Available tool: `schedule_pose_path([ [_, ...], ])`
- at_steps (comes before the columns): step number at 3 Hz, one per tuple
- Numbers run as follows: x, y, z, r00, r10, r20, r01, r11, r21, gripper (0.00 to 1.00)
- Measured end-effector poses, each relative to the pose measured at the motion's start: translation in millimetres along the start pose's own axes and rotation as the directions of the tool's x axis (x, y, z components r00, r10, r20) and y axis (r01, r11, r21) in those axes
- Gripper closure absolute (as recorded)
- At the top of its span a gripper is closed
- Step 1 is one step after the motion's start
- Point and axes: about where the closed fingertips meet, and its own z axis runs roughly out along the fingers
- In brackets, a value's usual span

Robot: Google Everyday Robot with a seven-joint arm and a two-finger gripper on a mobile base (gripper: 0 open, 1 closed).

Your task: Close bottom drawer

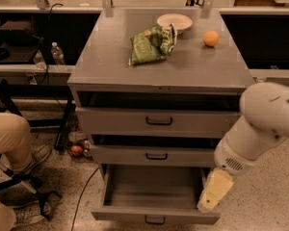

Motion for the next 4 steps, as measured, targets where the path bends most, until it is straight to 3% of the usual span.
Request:
schedule_pose_path([
  [1, 10.1, 10.5, 96.8, 0.994, 0.103, -0.026, -0.104, 0.9909, -0.085, 0.00],
  [3, 31.3, 16.9, 199.4, 0.974, 0.228, -0.011, -0.227, 0.9622, -0.150, 0.00],
  [4, 27.3, 12.2, 244.2, 0.963, 0.263, 0.054, -0.249, 0.9514, -0.181, 0.00],
])
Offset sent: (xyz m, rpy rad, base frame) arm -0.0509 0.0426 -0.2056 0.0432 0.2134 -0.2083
